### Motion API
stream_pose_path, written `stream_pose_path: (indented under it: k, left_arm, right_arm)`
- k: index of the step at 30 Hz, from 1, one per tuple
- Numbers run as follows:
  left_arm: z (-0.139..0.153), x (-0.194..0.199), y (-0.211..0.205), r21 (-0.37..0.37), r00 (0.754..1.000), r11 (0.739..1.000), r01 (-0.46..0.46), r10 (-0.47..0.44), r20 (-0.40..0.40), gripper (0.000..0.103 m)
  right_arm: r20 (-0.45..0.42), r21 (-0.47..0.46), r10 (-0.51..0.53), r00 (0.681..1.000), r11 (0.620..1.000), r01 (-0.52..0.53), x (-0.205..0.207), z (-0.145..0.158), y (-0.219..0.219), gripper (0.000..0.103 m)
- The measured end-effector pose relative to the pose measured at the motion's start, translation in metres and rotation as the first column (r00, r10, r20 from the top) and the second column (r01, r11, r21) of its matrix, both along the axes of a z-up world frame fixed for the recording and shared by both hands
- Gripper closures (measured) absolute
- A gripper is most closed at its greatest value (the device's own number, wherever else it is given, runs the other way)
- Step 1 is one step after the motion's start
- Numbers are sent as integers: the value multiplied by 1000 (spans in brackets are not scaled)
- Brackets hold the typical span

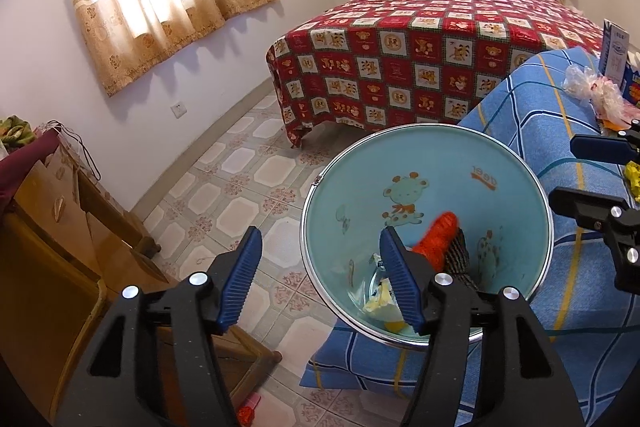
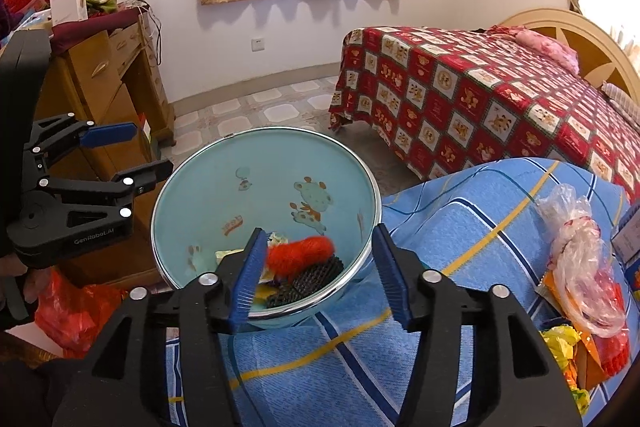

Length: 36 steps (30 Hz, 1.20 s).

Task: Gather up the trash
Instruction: 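Open the left tool to drop the red bag while the right tool drops the scrubber, then move both open tools back over the trash on the table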

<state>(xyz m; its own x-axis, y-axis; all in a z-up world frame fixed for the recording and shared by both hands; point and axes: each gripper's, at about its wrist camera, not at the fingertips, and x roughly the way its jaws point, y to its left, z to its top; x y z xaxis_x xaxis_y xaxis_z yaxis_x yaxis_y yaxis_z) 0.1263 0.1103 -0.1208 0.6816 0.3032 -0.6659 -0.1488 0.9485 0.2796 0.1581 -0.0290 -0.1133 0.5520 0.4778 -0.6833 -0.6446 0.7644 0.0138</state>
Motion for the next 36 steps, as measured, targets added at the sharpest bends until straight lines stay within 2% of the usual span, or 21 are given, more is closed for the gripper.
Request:
stream_pose_path:
  k: [1,3,5,9,16,36]
  left_arm:
    - [0,0,1,-1,1000,1000,-3,3,1,34]
    - [1,-2,0,4,1000,1000,-17,17,9,18]
    - [1,-2,1,6,1000,1000,-20,20,12,13]
    - [1,-2,4,-5,1000,1000,-22,22,12,8]
    - [-2,0,7,-1,1000,1000,-25,25,-11,6]
    - [-8,-1,-3,-6,999,1000,-17,17,-30,6]
  right_arm:
    - [0,1,-1,1000,1000,1,0,0,0,45]
    - [5,5,-3,1000,1000,3,-2,0,-1,38]
    - [18,12,-9,1000,1000,9,-4,2,-5,24]
    - [17,19,-19,1000,1000,19,-6,2,-12,23]
    - [20,20,-59,998,998,58,-9,1,-23,14]
    - [46,28,-107,993,994,106,-18,4,-43,12]
